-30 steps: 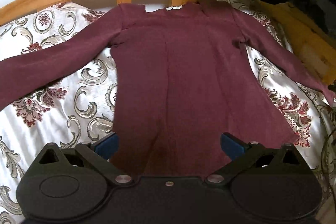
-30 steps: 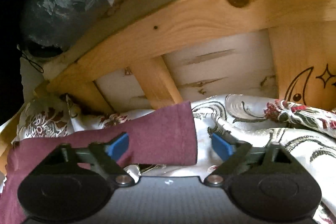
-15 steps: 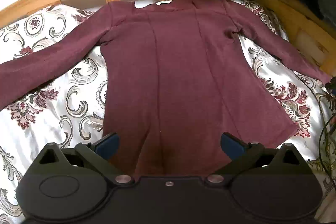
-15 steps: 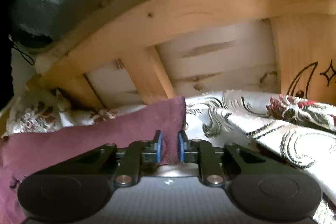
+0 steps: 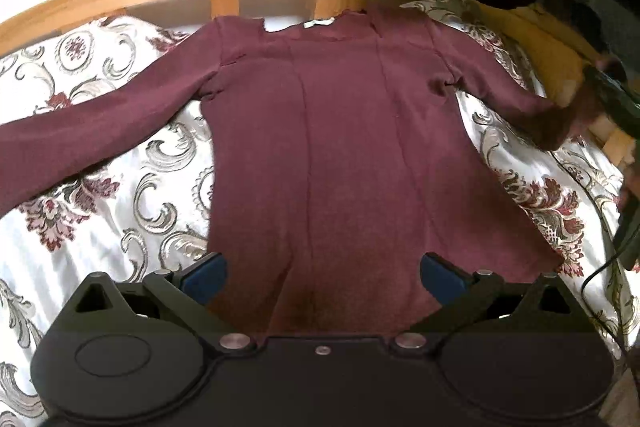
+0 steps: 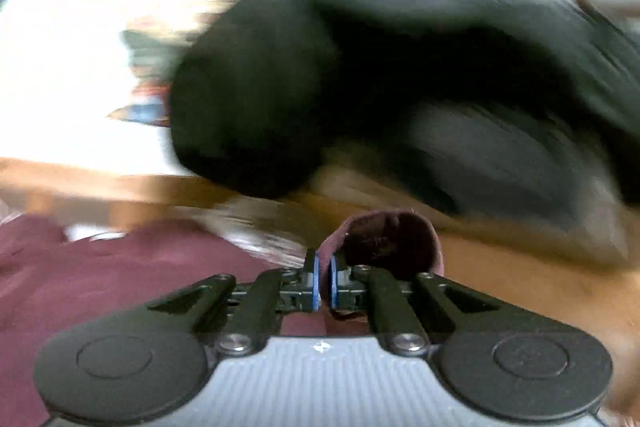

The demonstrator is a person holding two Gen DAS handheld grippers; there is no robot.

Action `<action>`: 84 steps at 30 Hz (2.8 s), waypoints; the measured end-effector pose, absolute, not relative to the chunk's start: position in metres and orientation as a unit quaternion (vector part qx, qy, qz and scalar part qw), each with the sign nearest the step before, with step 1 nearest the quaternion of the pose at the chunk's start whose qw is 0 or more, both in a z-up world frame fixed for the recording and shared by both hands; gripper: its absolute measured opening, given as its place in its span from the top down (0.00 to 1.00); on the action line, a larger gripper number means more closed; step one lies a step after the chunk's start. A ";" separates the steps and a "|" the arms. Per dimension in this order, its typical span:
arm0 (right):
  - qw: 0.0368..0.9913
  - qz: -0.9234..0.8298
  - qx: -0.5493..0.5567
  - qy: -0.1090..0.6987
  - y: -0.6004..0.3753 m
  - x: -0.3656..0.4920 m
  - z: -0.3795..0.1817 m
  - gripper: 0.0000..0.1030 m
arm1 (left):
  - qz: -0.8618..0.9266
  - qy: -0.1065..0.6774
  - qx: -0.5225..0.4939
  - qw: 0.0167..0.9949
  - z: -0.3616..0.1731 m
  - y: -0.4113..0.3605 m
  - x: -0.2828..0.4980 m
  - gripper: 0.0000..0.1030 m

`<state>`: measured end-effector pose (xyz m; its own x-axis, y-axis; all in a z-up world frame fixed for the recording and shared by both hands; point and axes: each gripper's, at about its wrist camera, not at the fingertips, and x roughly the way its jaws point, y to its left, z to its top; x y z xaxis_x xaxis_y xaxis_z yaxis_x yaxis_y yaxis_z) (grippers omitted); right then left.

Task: Fold small clothes
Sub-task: 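Carry the held sleeve across the shirt body and open the right tool, then reach the left tool to the other sleeve cuff and close on it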

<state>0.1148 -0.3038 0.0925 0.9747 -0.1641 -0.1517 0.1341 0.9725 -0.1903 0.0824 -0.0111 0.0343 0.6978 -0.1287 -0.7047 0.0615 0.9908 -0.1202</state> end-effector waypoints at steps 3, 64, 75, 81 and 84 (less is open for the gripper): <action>0.987 0.008 -0.144 0.071 -0.249 0.110 0.092 0.94 | -0.039 0.378 -0.062 0.923 0.035 0.001 0.079 0.01; 0.966 0.024 -0.117 0.229 -0.285 0.293 0.079 0.92 | -0.026 0.383 0.040 0.923 -0.043 -0.021 0.207 0.01; 0.965 0.014 -0.079 0.249 -0.314 0.243 0.054 0.39 | -0.025 0.386 0.017 0.922 -0.039 -0.017 0.195 0.01; 0.954 -0.019 -0.098 0.284 -0.316 0.237 0.026 0.35 | -0.029 0.386 0.023 0.922 -0.032 -0.022 0.182 0.01; 0.953 -0.036 -0.057 0.296 -0.321 0.245 0.026 0.35 | -0.030 0.379 0.014 0.925 -0.025 -0.019 0.170 0.01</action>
